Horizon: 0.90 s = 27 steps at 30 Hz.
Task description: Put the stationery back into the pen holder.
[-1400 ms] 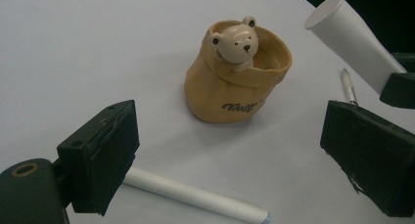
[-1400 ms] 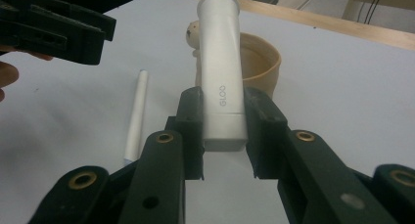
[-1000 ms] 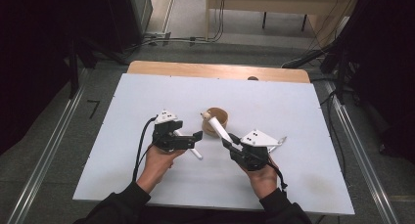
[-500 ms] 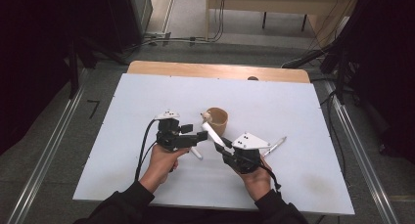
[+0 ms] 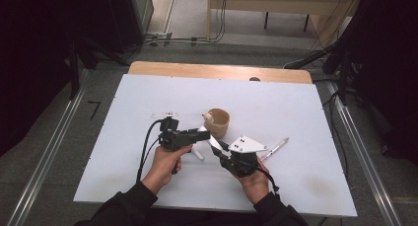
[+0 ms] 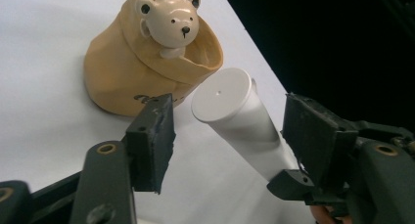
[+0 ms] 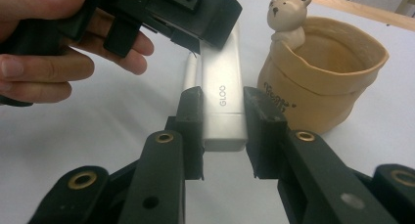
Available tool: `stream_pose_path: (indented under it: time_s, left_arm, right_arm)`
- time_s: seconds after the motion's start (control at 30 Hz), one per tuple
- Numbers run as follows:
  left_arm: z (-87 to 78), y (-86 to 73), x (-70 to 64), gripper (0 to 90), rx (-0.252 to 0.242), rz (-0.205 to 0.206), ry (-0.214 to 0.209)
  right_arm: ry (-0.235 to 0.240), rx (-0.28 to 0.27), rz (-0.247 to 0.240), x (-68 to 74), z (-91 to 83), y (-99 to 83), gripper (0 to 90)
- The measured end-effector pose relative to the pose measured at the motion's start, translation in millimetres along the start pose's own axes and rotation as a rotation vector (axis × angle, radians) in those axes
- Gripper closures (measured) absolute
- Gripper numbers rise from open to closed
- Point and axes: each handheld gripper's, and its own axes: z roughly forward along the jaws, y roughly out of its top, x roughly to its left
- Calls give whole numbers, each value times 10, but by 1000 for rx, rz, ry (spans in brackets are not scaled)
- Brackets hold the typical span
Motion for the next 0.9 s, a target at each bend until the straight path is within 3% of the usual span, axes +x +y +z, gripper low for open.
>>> stream_pose_path:
  time_s: [0.4,0.6,0.9]
  left_arm:
    - [-13,-1,23,536,-4,-17,-56]
    - [-24,-5,21,641,-17,-37,-106]
    - [-23,-13,6,672,-23,-15,-112]
  right_arm:
    - [8,-11,-14,22,24,-12,688]
    - [15,5,-11,15,66,-36,685]
    - [24,29,-4,5,97,-53,656]
